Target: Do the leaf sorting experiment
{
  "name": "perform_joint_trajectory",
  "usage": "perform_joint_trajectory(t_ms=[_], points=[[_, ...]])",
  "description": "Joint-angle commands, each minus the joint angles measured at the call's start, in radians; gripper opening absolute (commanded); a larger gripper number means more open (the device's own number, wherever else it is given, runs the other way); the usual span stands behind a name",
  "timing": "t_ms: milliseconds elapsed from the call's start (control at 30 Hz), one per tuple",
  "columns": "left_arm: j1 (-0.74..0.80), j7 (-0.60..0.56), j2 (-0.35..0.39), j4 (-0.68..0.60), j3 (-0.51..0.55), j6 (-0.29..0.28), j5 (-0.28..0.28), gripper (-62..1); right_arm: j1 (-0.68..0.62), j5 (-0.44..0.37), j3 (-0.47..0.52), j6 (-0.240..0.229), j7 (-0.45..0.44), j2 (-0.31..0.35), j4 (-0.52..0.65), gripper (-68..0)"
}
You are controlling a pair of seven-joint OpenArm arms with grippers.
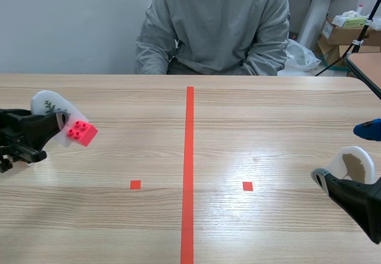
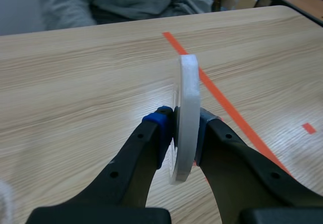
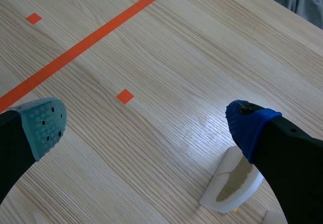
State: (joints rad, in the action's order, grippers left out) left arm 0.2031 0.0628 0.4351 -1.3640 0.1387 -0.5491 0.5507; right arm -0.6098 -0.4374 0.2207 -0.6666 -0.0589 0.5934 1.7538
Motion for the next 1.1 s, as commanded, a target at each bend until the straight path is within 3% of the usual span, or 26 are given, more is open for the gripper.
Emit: perform_joint_trajectory(t_ms=[0, 200, 367, 500, 633, 1067], points=[[-0.003, -0.013, -0.002, 0.005, 0.003, 0.035, 0.007, -55.4, 0.014, -0.011, 0.004, 0.004, -0.015, 0.010, 0.008, -0.8], [-0.013, -0.046, -0.002, 0.101, 0.015, 0.130, -0.072, -55.4, 0.014, -0.012, 0.004, 0.004, -0.015, 0.010, 0.008, -0.8], [-0.049, -0.067, -0.002, 0.214, 0.015, 0.213, -0.092, -55.4, 0.014, -0.012, 0.004, 0.004, -0.015, 0.010, 0.008, -0.8], [-0.078, -0.074, -0.002, 0.290, 0.015, 0.231, -0.135, -55.4, 0.014, -0.012, 0.004, 0.004, -0.015, 0.010, 0.008, -0.8], [-0.093, -0.097, -0.002, 0.334, 0.015, 0.294, -0.181, -55.4, 0.014, -0.012, 0.004, 0.004, -0.015, 0.010, 0.008, -0.8], [-0.104, -0.100, -0.004, 0.382, 0.015, 0.323, -0.254, -55.4, 0.014, -0.012, 0.004, 0.004, -0.019, 0.010, 0.008, -0.8]])
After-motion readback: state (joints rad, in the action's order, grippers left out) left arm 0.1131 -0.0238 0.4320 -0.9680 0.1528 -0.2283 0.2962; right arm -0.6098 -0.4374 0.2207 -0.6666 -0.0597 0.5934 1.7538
